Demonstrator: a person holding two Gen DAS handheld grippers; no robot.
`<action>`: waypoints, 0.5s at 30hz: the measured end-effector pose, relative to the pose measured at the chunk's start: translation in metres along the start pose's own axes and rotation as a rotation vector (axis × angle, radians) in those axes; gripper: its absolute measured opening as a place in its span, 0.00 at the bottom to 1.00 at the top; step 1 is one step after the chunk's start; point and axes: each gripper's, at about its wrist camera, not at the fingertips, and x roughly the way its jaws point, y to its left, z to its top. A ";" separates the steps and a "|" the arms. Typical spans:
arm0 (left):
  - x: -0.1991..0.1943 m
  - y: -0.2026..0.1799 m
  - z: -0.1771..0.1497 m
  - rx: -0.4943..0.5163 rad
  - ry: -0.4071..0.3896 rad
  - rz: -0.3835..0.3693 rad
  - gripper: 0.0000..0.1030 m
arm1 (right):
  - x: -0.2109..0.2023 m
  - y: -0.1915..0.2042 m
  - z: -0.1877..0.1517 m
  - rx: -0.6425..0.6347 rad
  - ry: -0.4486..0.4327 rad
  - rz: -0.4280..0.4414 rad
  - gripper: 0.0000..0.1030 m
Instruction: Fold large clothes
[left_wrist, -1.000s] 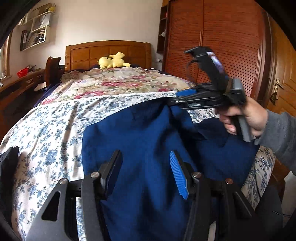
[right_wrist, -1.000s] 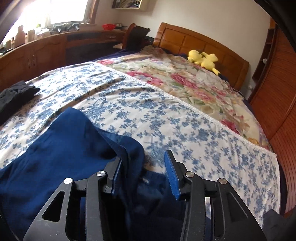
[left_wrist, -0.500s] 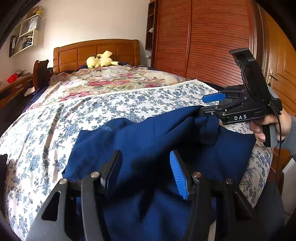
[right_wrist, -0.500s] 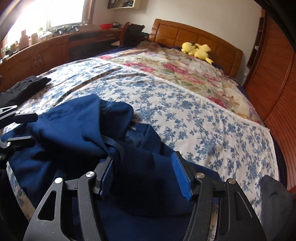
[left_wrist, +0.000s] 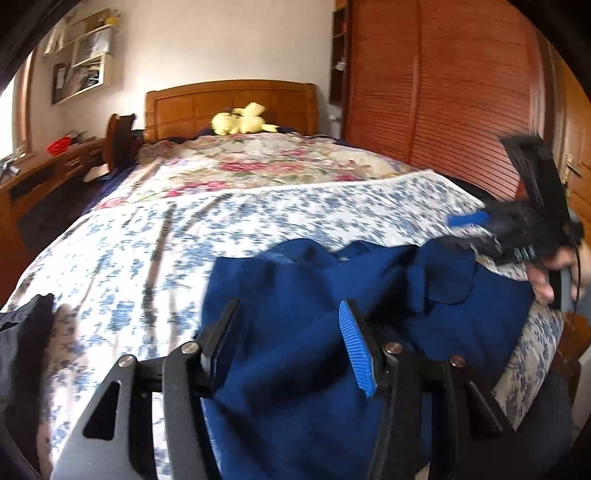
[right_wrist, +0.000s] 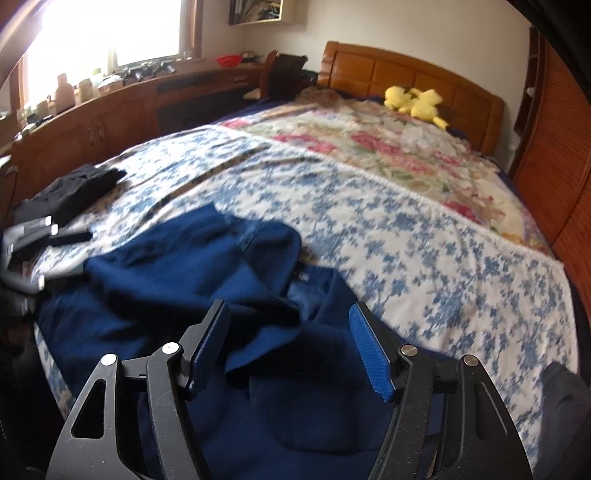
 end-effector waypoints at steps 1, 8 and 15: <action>-0.001 0.006 0.003 -0.014 0.002 0.002 0.51 | 0.000 -0.001 -0.006 0.010 0.006 0.014 0.67; 0.026 0.021 0.027 0.018 0.078 0.037 0.51 | -0.018 -0.033 -0.043 0.068 -0.019 -0.033 0.67; 0.105 0.004 0.059 0.101 0.218 0.032 0.51 | -0.021 -0.093 -0.081 0.176 -0.020 -0.147 0.67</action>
